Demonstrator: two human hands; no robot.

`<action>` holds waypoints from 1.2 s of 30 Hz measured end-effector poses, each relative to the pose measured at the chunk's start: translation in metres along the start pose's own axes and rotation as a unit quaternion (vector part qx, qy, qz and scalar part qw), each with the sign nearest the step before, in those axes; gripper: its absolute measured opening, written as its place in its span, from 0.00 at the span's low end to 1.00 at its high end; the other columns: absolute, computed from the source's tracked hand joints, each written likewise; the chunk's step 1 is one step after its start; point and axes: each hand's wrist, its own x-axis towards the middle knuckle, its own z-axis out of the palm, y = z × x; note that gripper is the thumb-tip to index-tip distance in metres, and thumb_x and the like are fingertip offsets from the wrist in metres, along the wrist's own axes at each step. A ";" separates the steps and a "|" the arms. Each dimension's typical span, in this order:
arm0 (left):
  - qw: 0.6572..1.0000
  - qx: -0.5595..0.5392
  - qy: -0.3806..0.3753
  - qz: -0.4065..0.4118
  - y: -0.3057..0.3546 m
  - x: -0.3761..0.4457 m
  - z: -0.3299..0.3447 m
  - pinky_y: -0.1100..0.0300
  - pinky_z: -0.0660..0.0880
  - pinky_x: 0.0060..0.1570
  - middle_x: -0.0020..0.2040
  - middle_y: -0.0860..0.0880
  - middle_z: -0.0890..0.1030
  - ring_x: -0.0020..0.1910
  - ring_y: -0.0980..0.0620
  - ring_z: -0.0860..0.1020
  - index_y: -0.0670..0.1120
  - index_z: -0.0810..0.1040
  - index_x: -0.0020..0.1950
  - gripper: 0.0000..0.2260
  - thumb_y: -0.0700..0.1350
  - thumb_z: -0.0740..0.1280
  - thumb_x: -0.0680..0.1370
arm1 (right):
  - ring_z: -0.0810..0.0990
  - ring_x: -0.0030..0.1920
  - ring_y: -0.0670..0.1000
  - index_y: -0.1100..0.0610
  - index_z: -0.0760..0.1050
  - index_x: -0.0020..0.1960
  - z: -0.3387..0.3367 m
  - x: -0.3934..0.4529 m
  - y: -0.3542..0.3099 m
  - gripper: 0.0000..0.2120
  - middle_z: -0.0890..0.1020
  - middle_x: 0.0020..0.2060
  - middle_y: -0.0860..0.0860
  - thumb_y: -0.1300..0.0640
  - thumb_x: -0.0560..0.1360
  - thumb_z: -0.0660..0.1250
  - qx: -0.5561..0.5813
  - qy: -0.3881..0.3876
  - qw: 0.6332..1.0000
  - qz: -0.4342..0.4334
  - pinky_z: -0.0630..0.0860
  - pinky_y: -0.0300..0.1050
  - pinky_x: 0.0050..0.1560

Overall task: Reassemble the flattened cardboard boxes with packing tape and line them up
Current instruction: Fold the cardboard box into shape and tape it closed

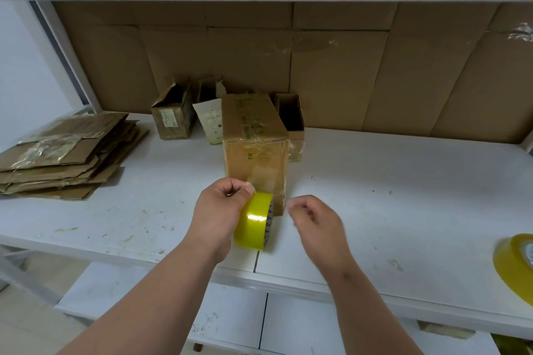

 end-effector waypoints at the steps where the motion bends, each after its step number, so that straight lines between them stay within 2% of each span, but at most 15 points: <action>1: 1.000 -0.009 0.008 0.007 0.001 -0.001 0.002 0.56 0.72 0.41 0.39 0.55 0.83 0.40 0.53 0.78 0.51 0.82 0.36 0.10 0.43 0.72 0.77 | 0.81 0.46 0.46 0.47 0.80 0.46 0.005 -0.007 -0.011 0.05 0.83 0.43 0.46 0.48 0.77 0.67 0.077 -0.037 0.996 0.005 0.78 0.46 0.52; 4: 0.999 -0.035 0.028 0.023 0.006 -0.009 0.008 0.56 0.76 0.48 0.43 0.54 0.85 0.44 0.53 0.80 0.48 0.82 0.39 0.07 0.42 0.71 0.77 | 0.80 0.40 0.47 0.51 0.78 0.48 0.019 -0.019 -0.026 0.04 0.83 0.39 0.50 0.51 0.78 0.68 0.137 -0.104 0.985 0.004 0.75 0.40 0.43; 6: 0.998 -0.041 0.032 0.037 0.009 -0.013 0.010 0.56 0.77 0.51 0.47 0.55 0.85 0.48 0.53 0.82 0.47 0.83 0.41 0.05 0.41 0.71 0.77 | 0.79 0.40 0.47 0.53 0.77 0.50 0.025 -0.021 -0.029 0.02 0.83 0.42 0.52 0.55 0.79 0.66 0.147 -0.086 0.985 0.001 0.73 0.39 0.42; 8: 0.997 -0.031 0.031 0.062 0.013 -0.017 0.011 0.62 0.76 0.46 0.47 0.56 0.85 0.46 0.57 0.81 0.47 0.84 0.41 0.06 0.39 0.71 0.77 | 0.80 0.40 0.43 0.51 0.75 0.51 0.023 -0.021 -0.034 0.04 0.84 0.43 0.51 0.59 0.79 0.65 0.191 -0.049 0.980 0.025 0.74 0.34 0.40; 10: 0.996 -0.018 0.026 0.079 0.016 -0.024 0.010 0.67 0.74 0.41 0.44 0.58 0.84 0.42 0.64 0.80 0.47 0.84 0.40 0.07 0.38 0.71 0.76 | 0.82 0.43 0.45 0.47 0.72 0.55 0.018 -0.020 -0.037 0.09 0.84 0.45 0.51 0.60 0.79 0.65 0.261 -0.042 0.963 0.049 0.76 0.36 0.42; 12: 0.996 -0.014 0.016 0.083 0.017 -0.029 0.011 0.67 0.73 0.42 0.41 0.59 0.85 0.40 0.66 0.80 0.48 0.84 0.40 0.07 0.39 0.72 0.76 | 0.81 0.49 0.46 0.42 0.71 0.60 0.014 -0.019 -0.041 0.13 0.84 0.47 0.47 0.57 0.80 0.65 0.288 -0.055 0.955 0.052 0.76 0.40 0.49; 14: 0.995 -0.002 0.010 0.095 0.018 -0.036 0.012 0.65 0.73 0.44 0.39 0.58 0.85 0.39 0.64 0.80 0.51 0.84 0.40 0.08 0.40 0.72 0.76 | 0.79 0.52 0.41 0.43 0.75 0.57 0.012 -0.021 -0.047 0.09 0.82 0.48 0.42 0.55 0.80 0.64 0.262 -0.053 0.963 0.032 0.72 0.35 0.47; 18: 0.990 0.050 0.014 0.135 0.021 -0.046 0.017 0.67 0.73 0.47 0.40 0.61 0.84 0.44 0.64 0.81 0.58 0.83 0.40 0.11 0.42 0.72 0.76 | 0.76 0.44 0.42 0.48 0.76 0.45 0.009 -0.025 -0.053 0.08 0.80 0.42 0.43 0.55 0.81 0.62 0.253 0.002 0.967 0.030 0.69 0.37 0.41; 20: 0.981 0.121 0.019 0.150 0.024 -0.051 0.016 0.70 0.72 0.48 0.42 0.64 0.84 0.49 0.64 0.81 0.60 0.83 0.51 0.08 0.46 0.72 0.77 | 0.75 0.44 0.42 0.47 0.75 0.44 0.005 -0.026 -0.053 0.09 0.79 0.41 0.43 0.53 0.82 0.61 0.203 0.017 0.979 0.007 0.69 0.38 0.40; 22: 0.972 0.179 0.023 0.153 0.026 -0.053 0.013 0.67 0.71 0.52 0.51 0.63 0.82 0.54 0.62 0.79 0.58 0.70 0.73 0.25 0.50 0.71 0.77 | 0.76 0.42 0.43 0.47 0.75 0.45 -0.002 -0.026 -0.051 0.08 0.79 0.40 0.43 0.52 0.82 0.61 0.147 0.013 0.989 -0.029 0.70 0.38 0.40; 24: 0.964 0.200 0.012 0.175 0.031 -0.054 0.007 0.64 0.70 0.56 0.62 0.62 0.76 0.60 0.63 0.75 0.56 0.59 0.79 0.34 0.50 0.71 0.76 | 0.75 0.39 0.43 0.48 0.76 0.45 -0.009 -0.026 -0.048 0.08 0.79 0.38 0.43 0.52 0.82 0.61 0.097 -0.004 0.994 -0.049 0.71 0.38 0.39; 26: 0.947 0.226 -0.033 0.225 0.038 -0.055 0.006 0.64 0.72 0.58 0.64 0.62 0.74 0.61 0.63 0.74 0.55 0.69 0.74 0.27 0.46 0.72 0.76 | 0.76 0.40 0.42 0.47 0.78 0.45 -0.014 -0.027 -0.045 0.09 0.80 0.38 0.42 0.54 0.81 0.61 0.064 -0.033 0.995 -0.064 0.72 0.37 0.41; 29: 0.920 0.303 -0.100 0.228 0.048 -0.055 0.008 0.69 0.76 0.50 0.51 0.61 0.82 0.50 0.66 0.79 0.53 0.83 0.58 0.11 0.43 0.71 0.77 | 0.77 0.40 0.38 0.45 0.79 0.44 -0.021 -0.030 -0.046 0.12 0.82 0.39 0.41 0.57 0.81 0.62 0.086 -0.045 0.993 -0.070 0.70 0.29 0.39; 33: 0.911 0.335 -0.109 0.214 0.057 -0.056 0.011 0.63 0.78 0.52 0.49 0.59 0.84 0.47 0.62 0.81 0.54 0.83 0.58 0.11 0.43 0.71 0.77 | 0.78 0.46 0.35 0.45 0.81 0.49 -0.028 -0.032 -0.049 0.12 0.83 0.44 0.38 0.58 0.81 0.62 0.117 -0.043 0.990 -0.066 0.70 0.25 0.42; 36: 0.906 0.346 -0.094 0.223 0.059 -0.056 0.014 0.55 0.80 0.47 0.46 0.55 0.84 0.43 0.56 0.82 0.55 0.84 0.53 0.07 0.45 0.72 0.76 | 0.78 0.48 0.37 0.47 0.81 0.55 -0.029 -0.032 -0.048 0.12 0.82 0.47 0.38 0.58 0.82 0.60 0.118 -0.038 0.990 -0.065 0.70 0.25 0.45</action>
